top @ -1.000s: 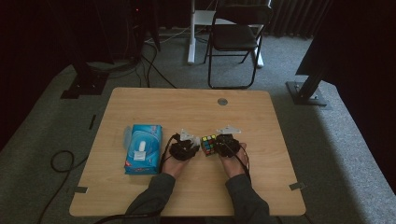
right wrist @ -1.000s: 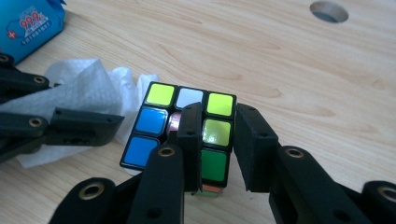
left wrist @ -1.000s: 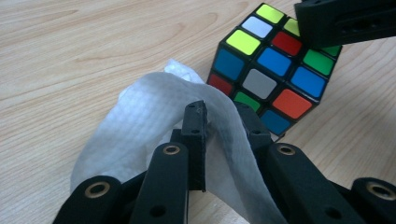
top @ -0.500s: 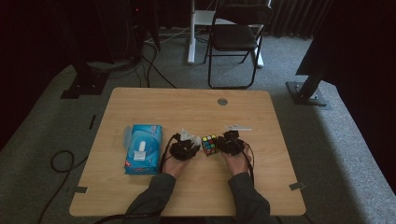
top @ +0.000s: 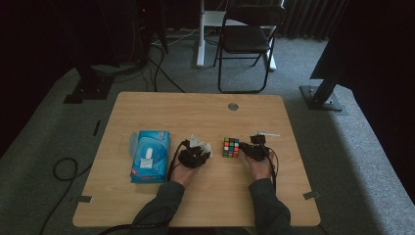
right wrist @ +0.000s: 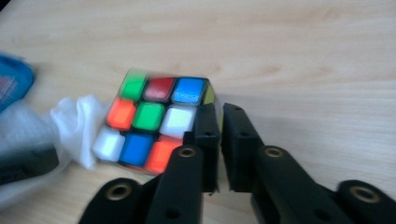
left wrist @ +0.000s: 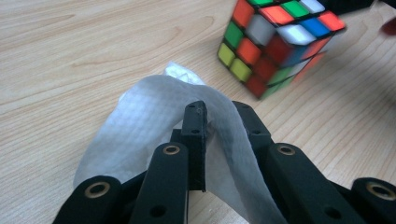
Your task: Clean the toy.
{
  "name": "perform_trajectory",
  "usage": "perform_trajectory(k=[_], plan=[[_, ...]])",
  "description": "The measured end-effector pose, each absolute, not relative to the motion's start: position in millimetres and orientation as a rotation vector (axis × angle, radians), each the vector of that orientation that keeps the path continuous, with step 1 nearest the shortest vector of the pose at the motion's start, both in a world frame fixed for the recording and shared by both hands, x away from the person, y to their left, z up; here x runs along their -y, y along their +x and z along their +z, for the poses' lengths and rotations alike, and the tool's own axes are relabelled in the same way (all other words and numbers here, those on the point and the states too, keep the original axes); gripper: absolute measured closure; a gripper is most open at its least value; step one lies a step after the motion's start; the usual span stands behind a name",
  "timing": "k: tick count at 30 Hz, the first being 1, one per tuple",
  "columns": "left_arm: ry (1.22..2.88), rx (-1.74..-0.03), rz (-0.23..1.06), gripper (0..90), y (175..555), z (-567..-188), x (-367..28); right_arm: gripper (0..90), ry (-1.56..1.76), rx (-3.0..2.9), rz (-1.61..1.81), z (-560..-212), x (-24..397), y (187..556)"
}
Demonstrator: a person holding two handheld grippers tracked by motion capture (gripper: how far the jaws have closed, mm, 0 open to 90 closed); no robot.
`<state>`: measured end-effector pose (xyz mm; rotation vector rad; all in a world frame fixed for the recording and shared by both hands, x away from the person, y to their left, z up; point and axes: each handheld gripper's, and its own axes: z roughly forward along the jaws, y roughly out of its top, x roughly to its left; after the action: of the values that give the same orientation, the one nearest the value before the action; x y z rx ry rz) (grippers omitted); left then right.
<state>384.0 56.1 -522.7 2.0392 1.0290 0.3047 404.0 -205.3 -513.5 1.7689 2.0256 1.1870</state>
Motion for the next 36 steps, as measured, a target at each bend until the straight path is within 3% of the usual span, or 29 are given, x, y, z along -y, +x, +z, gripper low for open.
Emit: perform_trajectory(k=[17,25,36], plan=[[2.035,-1.037,0.323,77.0,389.2,-519.3,-57.1,59.7,1.702,-1.950,1.288,-493.2,193.6,395.9],[2.025,-1.022,0.356,77.4,397.4,-506.5,-54.7,58.1,1.713,-2.013,1.278,-503.3,180.8,404.0],[1.989,-1.019,0.341,78.4,400.6,-500.3,-51.0,65.3,1.634,-2.162,1.287,-499.4,173.0,408.1]])
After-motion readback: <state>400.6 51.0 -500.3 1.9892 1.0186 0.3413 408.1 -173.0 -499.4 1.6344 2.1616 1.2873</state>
